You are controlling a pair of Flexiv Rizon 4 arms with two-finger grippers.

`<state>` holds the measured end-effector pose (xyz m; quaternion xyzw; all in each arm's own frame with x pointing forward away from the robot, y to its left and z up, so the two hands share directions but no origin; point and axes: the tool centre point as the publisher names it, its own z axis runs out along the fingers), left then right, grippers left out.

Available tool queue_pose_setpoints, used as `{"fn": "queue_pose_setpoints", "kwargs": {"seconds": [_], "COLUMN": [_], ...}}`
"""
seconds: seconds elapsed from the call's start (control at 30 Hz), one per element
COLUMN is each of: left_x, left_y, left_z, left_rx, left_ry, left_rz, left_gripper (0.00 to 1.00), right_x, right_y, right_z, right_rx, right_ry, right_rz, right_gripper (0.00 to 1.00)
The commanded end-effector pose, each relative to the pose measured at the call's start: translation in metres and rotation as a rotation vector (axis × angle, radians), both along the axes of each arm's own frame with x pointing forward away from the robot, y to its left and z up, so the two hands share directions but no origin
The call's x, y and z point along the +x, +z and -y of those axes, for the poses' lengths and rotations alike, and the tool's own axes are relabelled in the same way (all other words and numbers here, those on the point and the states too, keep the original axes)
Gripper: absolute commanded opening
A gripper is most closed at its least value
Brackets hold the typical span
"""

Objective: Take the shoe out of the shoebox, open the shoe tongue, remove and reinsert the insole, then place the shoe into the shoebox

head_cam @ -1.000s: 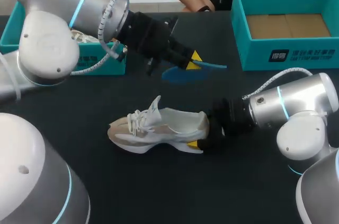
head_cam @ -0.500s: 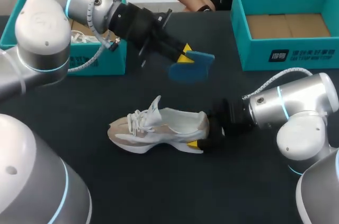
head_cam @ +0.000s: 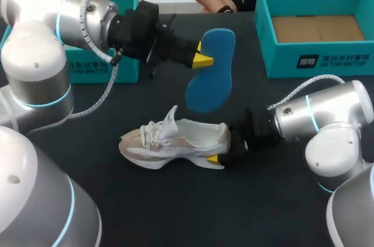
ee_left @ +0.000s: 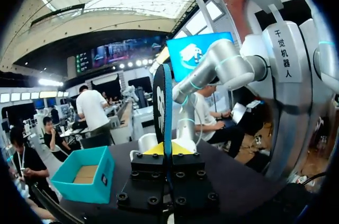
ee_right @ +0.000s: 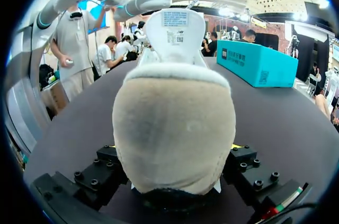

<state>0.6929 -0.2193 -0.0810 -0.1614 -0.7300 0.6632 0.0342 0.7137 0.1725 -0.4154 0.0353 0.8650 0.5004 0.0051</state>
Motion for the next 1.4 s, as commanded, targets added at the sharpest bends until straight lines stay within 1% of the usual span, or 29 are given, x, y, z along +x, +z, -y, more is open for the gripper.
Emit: {"fn": "queue_pose_setpoints", "kwargs": {"seconds": [0.03, 0.53, 0.57, 0.6, 0.63, 0.67, 0.73, 0.77, 0.8, 0.87, 0.9, 0.93, 0.97, 1.0, 1.03, 1.07, 1.17, 1.37, 1.4], "left_x": [0.001, 0.001, 0.0, -0.001, 0.0, -0.001, 0.0, 0.0, 0.0, 0.002, 0.004, 0.003, 0.004, 0.004, 0.004, 0.004, -0.001, -0.021, -0.024], "left_y": [0.007, 0.007, 0.002, 0.0, -0.002, -0.001, 0.002, 0.004, 0.006, 0.012, 0.014, 0.017, 0.022, 0.025, 0.032, 0.037, 0.051, 0.073, 0.076], "left_z": [-0.004, -0.004, -0.002, -0.001, 0.0, 0.0, 0.001, 0.0, 0.001, 0.0, -0.001, -0.002, -0.003, -0.004, -0.007, -0.008, -0.011, -0.006, -0.005], "left_rx": [0.014, 0.014, 0.004, 0.008, -0.01, -0.022, -0.036, -0.038, -0.032, -0.037, -0.004, 0.0, -0.006, 0.003, -0.023, -0.015, -0.031, -0.017, -0.031], "left_ry": [0.088, 0.088, 0.048, 0.072, 0.069, 0.053, 0.062, 0.055, 0.056, 0.052, 0.05, 0.042, 0.049, 0.038, 0.043, 0.047, 0.055, 0.052, 0.048], "left_rz": [-0.24, -0.24, -0.302, -0.332, -0.444, -0.436, -0.539, -0.539, -0.603, -0.664, -0.741, -0.756, -0.811, -0.831, -0.884, -0.935, -1.0, -1.03, -1.038], "left_gripper": [0.0, 0.0, 0.0, 0.0, 0.0, 0.0, 0.0, 0.0, 0.0, 0.0, 0.0, 0.0, 0.0, 0.0, 0.0, 0.0, 0.0, 0.0, 0.0], "right_x": [0.001, 0.001, 0.001, 0.001, 0.001, 0.001, 0.001, 0.001, 0.001, 0.001, 0.001, 0.001, 0.001, 0.001, 0.001, 0.001, 0.001, 0.001, 0.001], "right_y": [-0.003, -0.003, -0.003, -0.003, -0.003, -0.003, -0.003, -0.003, -0.003, -0.003, -0.003, -0.003, -0.003, -0.003, -0.003, -0.003, -0.003, -0.003, -0.003], "right_z": [-0.004, -0.004, -0.004, -0.004, -0.004, -0.004, -0.004, -0.004, -0.004, -0.004, -0.004, -0.004, -0.004, -0.004, -0.004, -0.004, -0.004, -0.004, -0.004], "right_rx": [-0.006, -0.006, -0.006, -0.006, -0.006, -0.006, -0.006, -0.006, -0.006, -0.006, -0.006, -0.006, -0.006, -0.006, -0.006, -0.006, -0.006, -0.006, -0.006], "right_ry": [-0.002, -0.002, -0.002, -0.002, -0.002, -0.002, -0.002, -0.002, -0.002, -0.002, -0.002, -0.002, -0.002, -0.002, -0.002, -0.002, -0.002, -0.002, -0.002], "right_rz": [0.0, 0.0, 0.0, 0.0, 0.0, 0.0, 0.0, 0.0, 0.0, 0.0, 0.0, 0.0, 0.0, 0.0, 0.0, 0.0, 0.0, 0.0, 0.0], "right_gripper": [0.0, 0.0, 0.0, 0.0, 0.0, 0.0, 0.0, 0.0, 0.0, 0.0, 0.0, 0.0, 0.0, 0.0, 0.0, 0.0, 0.0, 0.0, 0.0]}}
